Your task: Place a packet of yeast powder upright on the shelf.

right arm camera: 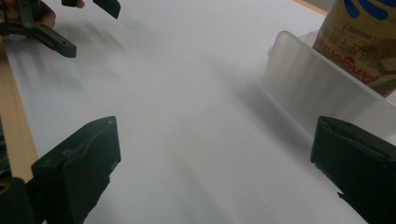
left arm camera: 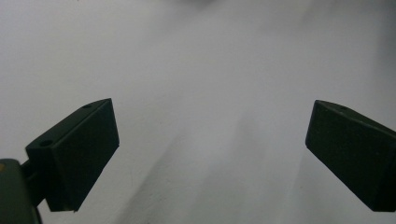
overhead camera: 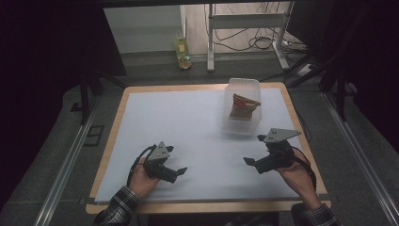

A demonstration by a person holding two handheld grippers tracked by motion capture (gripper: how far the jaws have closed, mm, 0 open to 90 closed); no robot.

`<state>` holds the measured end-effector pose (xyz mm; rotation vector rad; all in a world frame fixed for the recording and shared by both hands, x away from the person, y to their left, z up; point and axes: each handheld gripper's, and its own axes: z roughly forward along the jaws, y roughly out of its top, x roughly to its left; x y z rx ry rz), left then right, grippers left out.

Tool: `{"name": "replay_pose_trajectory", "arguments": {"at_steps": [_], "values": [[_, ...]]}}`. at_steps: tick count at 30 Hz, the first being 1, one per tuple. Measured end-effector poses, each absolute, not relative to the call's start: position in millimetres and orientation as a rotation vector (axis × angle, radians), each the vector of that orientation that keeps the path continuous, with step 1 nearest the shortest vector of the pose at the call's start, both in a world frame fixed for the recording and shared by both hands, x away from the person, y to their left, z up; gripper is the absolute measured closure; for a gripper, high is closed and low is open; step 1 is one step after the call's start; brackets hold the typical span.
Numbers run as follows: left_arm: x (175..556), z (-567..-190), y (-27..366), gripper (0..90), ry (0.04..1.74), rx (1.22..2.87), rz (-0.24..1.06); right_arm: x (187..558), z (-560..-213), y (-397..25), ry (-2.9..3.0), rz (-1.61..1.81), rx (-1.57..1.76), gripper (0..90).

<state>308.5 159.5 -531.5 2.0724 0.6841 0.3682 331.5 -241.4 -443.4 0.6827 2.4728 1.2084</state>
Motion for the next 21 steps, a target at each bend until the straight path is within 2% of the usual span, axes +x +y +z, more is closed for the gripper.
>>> {"name": "replay_pose_trajectory", "arguments": {"at_steps": [15, 21], "values": [[308, -529, 161, 3.7, 0.688, 2.074, 0.375, 328, -469, -255, 2.472, 1.19, 0.727, 1.8], [311, -534, 162, 0.1, 0.711, 2.095, 0.337, 331, -477, -257, 2.486, 1.179, 0.754, 1.3]]}}
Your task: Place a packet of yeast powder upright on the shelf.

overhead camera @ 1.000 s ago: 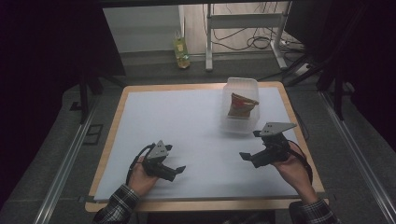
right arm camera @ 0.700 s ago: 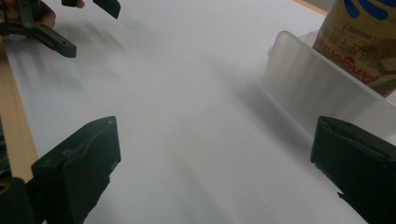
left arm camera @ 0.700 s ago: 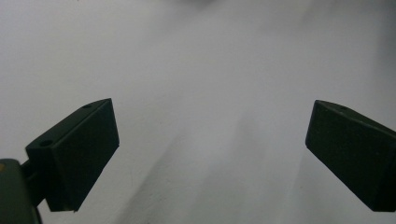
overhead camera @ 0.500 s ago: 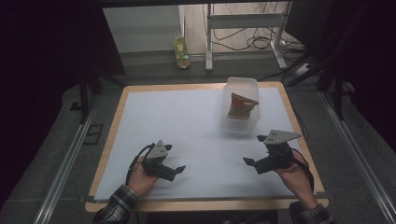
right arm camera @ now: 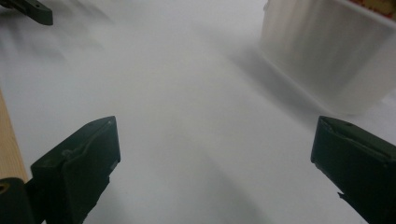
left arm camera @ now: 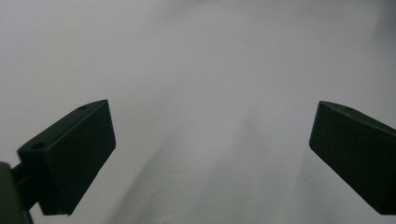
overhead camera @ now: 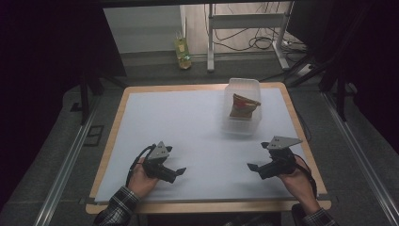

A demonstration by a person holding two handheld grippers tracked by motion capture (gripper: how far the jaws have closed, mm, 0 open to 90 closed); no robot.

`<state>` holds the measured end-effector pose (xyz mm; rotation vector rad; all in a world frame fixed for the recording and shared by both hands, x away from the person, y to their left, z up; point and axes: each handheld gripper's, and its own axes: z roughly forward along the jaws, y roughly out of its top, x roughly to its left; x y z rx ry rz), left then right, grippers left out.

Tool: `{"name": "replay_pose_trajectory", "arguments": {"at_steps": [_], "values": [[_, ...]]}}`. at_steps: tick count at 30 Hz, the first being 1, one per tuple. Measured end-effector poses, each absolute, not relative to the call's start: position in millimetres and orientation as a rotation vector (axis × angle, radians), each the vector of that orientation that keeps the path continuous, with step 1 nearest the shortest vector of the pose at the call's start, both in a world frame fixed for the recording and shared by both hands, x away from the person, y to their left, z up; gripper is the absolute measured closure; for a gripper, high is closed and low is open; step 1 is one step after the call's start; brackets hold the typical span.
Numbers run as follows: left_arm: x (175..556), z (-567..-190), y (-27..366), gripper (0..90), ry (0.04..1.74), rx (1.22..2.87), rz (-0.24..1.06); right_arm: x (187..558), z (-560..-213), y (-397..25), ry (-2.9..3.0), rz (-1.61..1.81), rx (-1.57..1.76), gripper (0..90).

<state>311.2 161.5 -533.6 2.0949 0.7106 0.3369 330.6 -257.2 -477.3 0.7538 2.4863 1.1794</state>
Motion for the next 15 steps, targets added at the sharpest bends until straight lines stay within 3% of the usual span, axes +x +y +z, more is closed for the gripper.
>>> {"name": "replay_pose_trajectory", "arguments": {"at_steps": [15], "values": [[311, -532, 160, 0.0, 0.705, 2.098, 0.351, 336, -497, -253, 2.57, 1.068, 0.753, 0.7]]}}
